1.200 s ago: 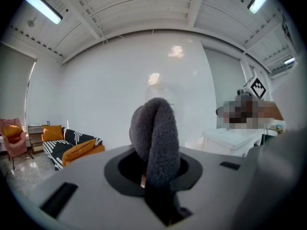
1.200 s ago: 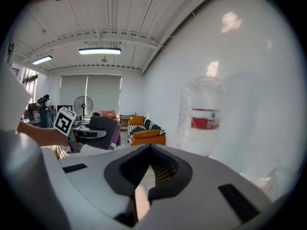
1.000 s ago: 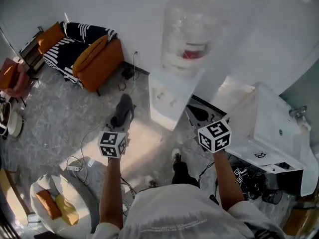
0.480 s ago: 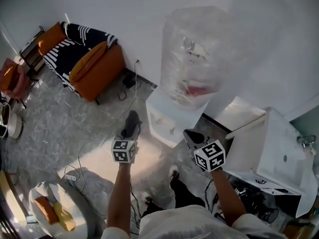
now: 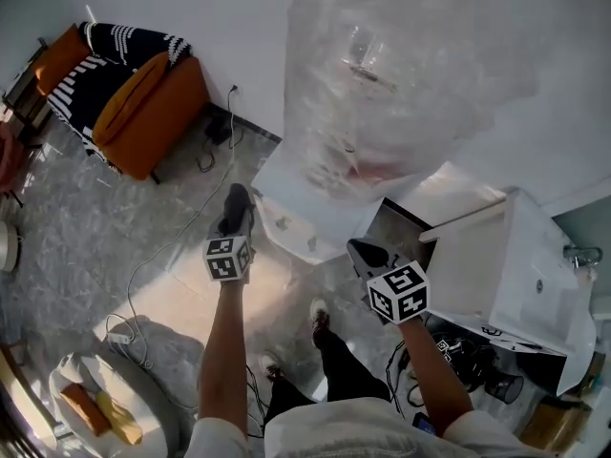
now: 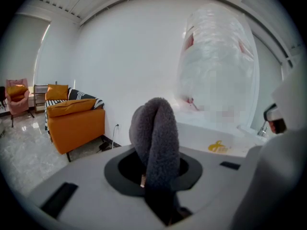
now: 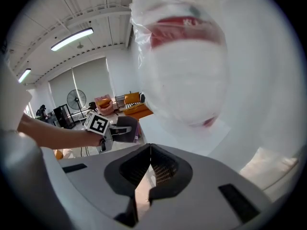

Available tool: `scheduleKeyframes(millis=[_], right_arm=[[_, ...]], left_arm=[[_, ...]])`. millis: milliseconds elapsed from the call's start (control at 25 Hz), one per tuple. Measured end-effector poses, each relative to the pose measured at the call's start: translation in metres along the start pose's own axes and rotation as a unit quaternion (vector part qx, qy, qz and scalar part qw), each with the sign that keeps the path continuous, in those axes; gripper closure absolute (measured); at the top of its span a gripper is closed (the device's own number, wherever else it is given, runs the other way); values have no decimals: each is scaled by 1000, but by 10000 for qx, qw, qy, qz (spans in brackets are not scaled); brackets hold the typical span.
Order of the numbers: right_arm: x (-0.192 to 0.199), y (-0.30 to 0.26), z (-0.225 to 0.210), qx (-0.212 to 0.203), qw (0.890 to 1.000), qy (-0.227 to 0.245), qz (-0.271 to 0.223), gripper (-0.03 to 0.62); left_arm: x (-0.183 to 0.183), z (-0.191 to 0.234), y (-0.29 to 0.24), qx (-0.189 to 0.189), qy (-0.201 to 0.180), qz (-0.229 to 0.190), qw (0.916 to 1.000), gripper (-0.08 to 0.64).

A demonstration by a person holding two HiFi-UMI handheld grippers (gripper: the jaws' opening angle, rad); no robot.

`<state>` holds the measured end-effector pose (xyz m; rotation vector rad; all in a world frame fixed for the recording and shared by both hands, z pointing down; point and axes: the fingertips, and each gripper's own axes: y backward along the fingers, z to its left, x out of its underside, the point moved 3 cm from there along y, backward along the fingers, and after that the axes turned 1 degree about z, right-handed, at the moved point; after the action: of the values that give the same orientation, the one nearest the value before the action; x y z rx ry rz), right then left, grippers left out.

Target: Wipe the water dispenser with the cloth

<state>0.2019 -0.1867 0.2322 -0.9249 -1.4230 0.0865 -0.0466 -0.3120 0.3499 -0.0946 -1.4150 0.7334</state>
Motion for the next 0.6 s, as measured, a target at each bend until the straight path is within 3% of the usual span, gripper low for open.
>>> scheduleKeyframes(millis=[240,440,600], right_arm=[[18,8,-19,278,9994,-161,87,578],[25,22,-17,428,9983,-389,-39,578],[40,37,-17,556,9969,-552,-55,578]], left_arm=[[-3,-35,-31,305,-120,-150,9994,488],[-2,-49,-28,254,-134,-71,9996,488],[4,-77,-22,565,-446,-29,9974,488]])
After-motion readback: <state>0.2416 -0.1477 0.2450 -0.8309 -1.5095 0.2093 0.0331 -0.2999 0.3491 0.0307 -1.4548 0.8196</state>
